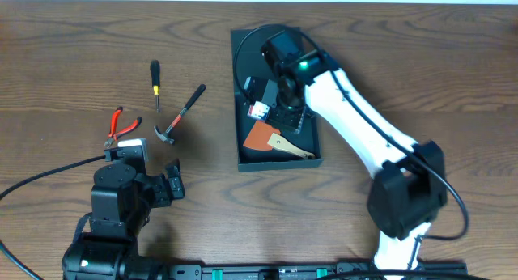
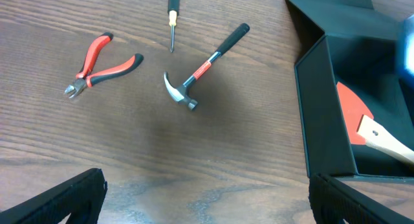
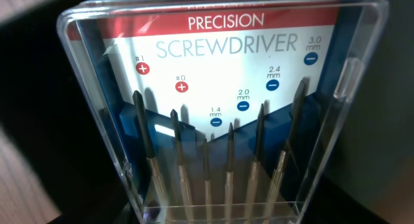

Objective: Pack container
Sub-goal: 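Place the screwdriver case into the box on the scraper, release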

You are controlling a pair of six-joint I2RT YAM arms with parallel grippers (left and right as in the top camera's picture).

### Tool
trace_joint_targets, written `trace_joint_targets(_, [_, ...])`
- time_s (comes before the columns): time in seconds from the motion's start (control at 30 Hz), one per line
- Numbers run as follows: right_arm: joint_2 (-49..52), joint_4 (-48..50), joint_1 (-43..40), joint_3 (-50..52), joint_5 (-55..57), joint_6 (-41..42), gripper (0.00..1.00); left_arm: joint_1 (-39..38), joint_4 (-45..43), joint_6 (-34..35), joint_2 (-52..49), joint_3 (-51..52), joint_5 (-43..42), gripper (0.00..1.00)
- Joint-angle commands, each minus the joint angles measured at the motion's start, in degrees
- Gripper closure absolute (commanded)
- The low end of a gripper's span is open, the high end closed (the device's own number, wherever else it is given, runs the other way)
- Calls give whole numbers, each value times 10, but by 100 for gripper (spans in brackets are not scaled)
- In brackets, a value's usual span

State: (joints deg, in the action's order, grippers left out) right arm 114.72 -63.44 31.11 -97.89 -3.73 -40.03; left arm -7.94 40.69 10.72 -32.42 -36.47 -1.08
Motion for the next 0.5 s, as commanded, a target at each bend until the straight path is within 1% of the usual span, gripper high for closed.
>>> trace_joint_targets(0.0, [30, -2, 5, -6, -13, -8, 99, -2, 0, 6, 0, -11, 7, 1])
trace_joint_targets(0.27, [84, -2, 5, -6, -43, -7, 98, -2, 0, 6, 0, -11, 7, 1])
trace_joint_targets(0.3, [89, -2, 5, -6, -43, -7, 94, -2, 0, 6, 0, -10, 7, 1])
trace_joint_targets(0.33, [89, -2, 5, -6, -43, -7, 88, -2, 0, 6, 0, -10, 7, 1])
trace_joint_targets(0.4, [90, -2, 5, -6, -42, -7, 66, -2, 0, 6, 0, -11, 7, 1])
trace_joint_targets(0.47, [90, -2, 5, -6, -42, -7, 62, -2, 0, 6, 0, -11, 7, 1])
